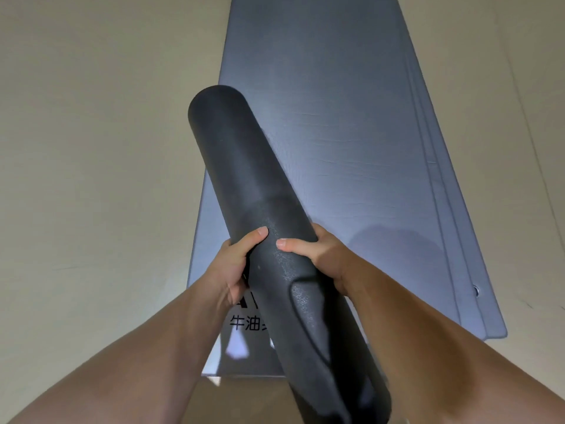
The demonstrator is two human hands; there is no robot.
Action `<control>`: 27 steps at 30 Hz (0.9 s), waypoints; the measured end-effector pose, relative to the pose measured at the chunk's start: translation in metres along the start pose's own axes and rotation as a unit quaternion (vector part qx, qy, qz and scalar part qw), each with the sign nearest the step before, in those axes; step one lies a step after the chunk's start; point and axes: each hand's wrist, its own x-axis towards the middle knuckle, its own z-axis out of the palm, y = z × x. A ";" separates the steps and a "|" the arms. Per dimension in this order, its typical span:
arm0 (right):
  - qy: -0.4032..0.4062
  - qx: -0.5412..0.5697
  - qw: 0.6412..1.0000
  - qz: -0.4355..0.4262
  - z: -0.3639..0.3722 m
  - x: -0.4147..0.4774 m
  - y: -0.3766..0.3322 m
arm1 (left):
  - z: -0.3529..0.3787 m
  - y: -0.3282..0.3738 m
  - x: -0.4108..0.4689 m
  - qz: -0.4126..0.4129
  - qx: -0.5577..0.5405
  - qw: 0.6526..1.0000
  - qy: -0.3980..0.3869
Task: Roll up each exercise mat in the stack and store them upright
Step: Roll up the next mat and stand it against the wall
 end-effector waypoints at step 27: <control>-0.015 0.023 0.991 -0.132 0.035 -0.524 -0.557 | 0.283 0.440 -0.529 0.096 0.003 0.994 -0.047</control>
